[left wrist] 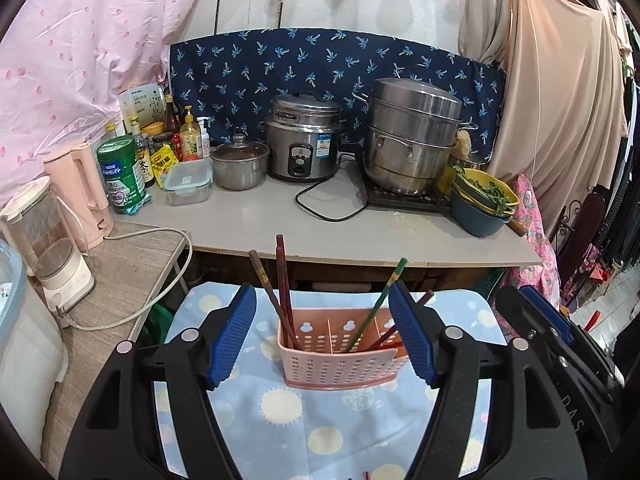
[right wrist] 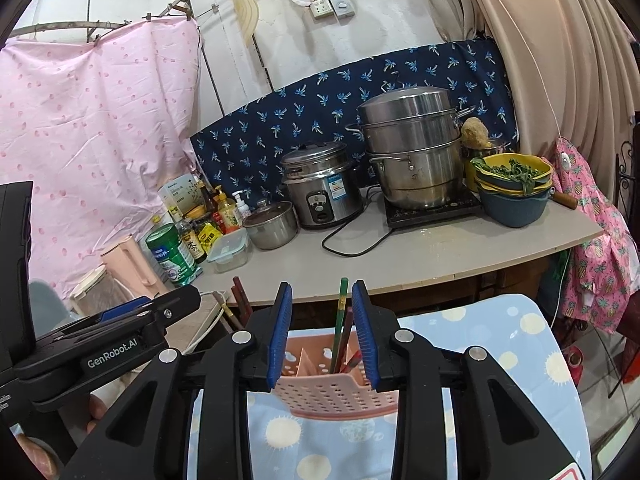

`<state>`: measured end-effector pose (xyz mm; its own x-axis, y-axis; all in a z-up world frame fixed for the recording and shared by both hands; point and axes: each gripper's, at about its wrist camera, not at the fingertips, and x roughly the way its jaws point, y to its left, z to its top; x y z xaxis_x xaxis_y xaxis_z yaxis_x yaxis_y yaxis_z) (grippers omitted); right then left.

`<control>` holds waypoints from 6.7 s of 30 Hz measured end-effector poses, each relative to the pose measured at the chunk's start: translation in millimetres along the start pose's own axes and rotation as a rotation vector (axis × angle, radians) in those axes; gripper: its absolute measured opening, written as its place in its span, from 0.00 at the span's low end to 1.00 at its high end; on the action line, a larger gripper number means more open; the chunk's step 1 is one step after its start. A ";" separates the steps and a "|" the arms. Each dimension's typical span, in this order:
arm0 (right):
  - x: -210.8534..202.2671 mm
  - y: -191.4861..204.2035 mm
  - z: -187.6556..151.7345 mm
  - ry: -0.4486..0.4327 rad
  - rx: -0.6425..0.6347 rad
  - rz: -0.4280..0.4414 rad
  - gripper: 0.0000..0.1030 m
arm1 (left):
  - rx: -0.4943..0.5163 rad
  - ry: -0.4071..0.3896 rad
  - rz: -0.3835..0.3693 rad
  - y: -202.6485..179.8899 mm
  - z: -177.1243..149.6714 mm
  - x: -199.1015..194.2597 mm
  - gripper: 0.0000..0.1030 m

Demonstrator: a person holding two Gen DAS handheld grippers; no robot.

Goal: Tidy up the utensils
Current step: 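Move both open tools back down to the remaining chopsticks, then grasp a red chopstick with the right tool while the left tool grasps the green chopstick, then lift both held chopsticks up over the pink holder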

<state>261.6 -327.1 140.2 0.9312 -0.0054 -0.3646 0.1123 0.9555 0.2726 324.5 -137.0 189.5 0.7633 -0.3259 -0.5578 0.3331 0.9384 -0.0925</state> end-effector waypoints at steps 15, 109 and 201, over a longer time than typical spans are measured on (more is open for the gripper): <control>-38.5 -3.9 -53.0 0.063 -0.004 -0.023 0.36 | 0.037 0.059 0.016 -1.7 -55.1 -36.7 0.75; -130.2 -59.6 -326.8 0.462 -0.077 -0.160 0.06 | 0.131 0.464 -0.004 -28.5 -364.4 -45.5 0.67; 72.5 2.7 39.0 -0.059 0.018 -0.006 0.07 | -0.066 0.019 -0.006 34.9 33.7 61.3 0.07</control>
<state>343.0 -336.5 149.2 0.9492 -0.0289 -0.3133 0.1236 0.9500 0.2868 401.6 -128.1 179.8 0.7508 -0.3298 -0.5723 0.2997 0.9422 -0.1497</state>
